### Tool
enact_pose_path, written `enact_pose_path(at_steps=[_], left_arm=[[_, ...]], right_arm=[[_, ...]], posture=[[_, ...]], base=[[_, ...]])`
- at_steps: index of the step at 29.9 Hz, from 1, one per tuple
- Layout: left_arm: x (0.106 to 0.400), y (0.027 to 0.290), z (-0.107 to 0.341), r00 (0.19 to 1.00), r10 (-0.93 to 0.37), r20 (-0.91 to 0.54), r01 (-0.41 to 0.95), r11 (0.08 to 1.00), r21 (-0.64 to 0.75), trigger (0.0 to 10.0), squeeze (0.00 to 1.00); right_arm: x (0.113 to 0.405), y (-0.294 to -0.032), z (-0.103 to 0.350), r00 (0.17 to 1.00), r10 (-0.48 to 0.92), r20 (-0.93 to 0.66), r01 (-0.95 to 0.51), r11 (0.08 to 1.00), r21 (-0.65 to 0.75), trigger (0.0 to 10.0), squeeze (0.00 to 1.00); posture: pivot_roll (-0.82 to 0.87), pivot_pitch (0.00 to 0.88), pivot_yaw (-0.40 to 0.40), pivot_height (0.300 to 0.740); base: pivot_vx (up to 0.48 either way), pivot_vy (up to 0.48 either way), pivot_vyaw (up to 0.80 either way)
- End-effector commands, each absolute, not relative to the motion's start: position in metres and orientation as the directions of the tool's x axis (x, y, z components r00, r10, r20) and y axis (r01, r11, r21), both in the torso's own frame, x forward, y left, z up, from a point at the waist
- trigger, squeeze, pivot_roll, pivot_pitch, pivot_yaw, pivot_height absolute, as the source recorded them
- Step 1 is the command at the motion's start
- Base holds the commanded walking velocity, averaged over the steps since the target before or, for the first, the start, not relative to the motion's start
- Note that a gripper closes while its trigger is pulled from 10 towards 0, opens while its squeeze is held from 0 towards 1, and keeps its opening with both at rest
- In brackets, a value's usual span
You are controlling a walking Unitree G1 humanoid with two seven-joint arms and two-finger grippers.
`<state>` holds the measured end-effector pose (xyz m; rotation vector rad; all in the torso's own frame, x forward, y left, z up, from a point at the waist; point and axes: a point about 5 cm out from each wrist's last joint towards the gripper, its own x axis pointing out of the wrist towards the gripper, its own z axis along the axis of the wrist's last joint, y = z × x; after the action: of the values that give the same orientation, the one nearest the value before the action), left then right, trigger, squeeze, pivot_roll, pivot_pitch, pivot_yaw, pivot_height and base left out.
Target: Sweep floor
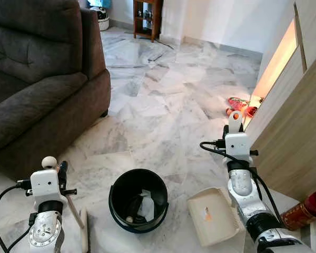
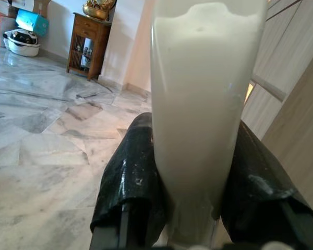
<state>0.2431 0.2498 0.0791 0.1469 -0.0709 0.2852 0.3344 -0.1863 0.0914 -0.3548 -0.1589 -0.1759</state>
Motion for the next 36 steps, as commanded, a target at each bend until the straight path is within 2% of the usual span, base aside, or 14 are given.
enact_pose_path(at_steps=[1, 36], left_arm=[[0.247, 0.254, 0.087, 0.952, 0.277, 0.132, -0.294, 0.946, 0.136, 10.0, 0.0], [0.264, 0.254, 0.09, 0.953, 0.254, 0.167, -0.279, 0.949, 0.149, 10.0, 0.0]], right_arm=[[0.341, -0.188, 0.106, 0.96, -0.134, 0.245, 0.21, 0.924, -0.32, 10.0, 0.0], [0.342, -0.172, 0.093, 0.984, -0.069, 0.162, 0.116, 0.946, -0.303, 10.0, 0.0]], posture=[[0.21, 0.0, -0.051, 0.74], [0.23, 0.0, -0.047, 0.74]], base=[[0.0, 0.0, 0.0], [0.0, 0.0, 0.0]])
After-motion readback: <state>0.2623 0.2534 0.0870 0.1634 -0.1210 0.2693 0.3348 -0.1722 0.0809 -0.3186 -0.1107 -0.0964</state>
